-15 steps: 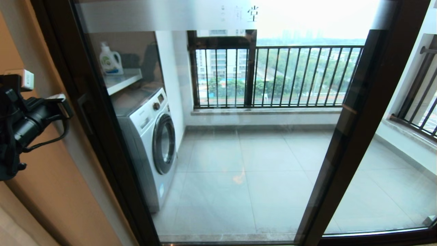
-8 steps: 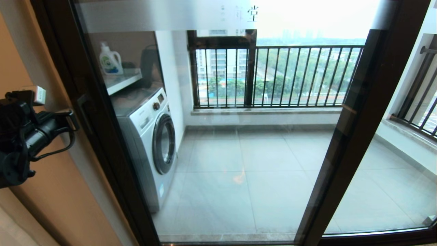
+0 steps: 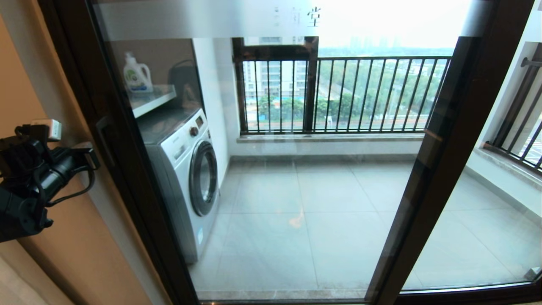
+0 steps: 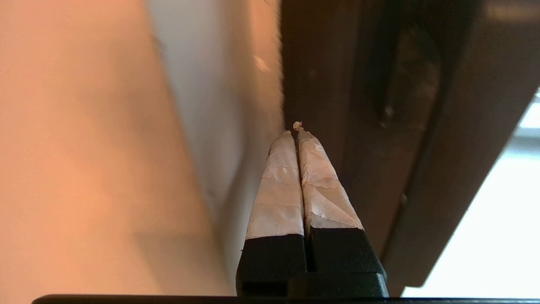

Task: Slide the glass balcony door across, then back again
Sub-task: Close the slid door

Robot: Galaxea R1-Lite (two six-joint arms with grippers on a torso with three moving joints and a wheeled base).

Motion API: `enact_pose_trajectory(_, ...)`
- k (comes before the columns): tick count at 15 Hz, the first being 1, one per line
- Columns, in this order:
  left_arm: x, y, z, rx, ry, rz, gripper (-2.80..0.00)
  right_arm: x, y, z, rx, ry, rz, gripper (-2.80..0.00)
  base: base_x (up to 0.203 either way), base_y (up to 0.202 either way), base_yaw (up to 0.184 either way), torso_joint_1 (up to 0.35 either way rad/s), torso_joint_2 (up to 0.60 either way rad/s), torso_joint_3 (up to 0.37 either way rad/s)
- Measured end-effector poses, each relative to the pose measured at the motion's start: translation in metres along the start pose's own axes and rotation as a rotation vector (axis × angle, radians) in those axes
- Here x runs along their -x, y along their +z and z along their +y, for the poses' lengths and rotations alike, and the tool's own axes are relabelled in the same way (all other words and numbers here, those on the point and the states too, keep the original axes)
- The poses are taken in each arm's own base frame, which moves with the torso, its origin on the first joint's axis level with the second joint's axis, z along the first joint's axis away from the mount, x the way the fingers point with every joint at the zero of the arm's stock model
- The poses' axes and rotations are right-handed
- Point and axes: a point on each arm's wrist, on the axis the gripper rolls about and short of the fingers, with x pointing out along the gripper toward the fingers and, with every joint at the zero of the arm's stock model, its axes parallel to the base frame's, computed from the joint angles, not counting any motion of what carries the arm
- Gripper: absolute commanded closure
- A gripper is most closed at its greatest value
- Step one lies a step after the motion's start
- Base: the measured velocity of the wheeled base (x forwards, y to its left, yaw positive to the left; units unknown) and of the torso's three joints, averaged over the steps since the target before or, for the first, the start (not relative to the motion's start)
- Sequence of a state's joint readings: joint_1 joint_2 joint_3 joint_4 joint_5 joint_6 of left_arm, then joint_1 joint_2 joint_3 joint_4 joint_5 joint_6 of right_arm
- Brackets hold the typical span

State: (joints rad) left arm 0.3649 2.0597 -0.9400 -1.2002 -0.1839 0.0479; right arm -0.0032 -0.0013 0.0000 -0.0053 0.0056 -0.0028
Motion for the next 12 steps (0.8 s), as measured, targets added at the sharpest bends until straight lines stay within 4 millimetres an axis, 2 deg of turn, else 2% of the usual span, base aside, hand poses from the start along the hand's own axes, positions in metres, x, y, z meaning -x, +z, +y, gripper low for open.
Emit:
enact_pose_trajectory(7, -0.002, -0.010, -0.003, 0.002, -0.023, 0.027, 0.00, 0.000, 0.000, 0.000, 0.000, 0.000, 0.000, 0.00, 0.000, 0.000, 0.000, 0.000, 0.00, 0.000)
enact_pose_trajectory(12, 0.009, -0.022, -0.023, 0.010, -0.089, 0.065, 0.00, 0.000, 0.000, 0.000, 0.000, 0.000, 0.000, 0.00, 0.000, 0.000, 0.000, 0.000, 0.00, 0.000)
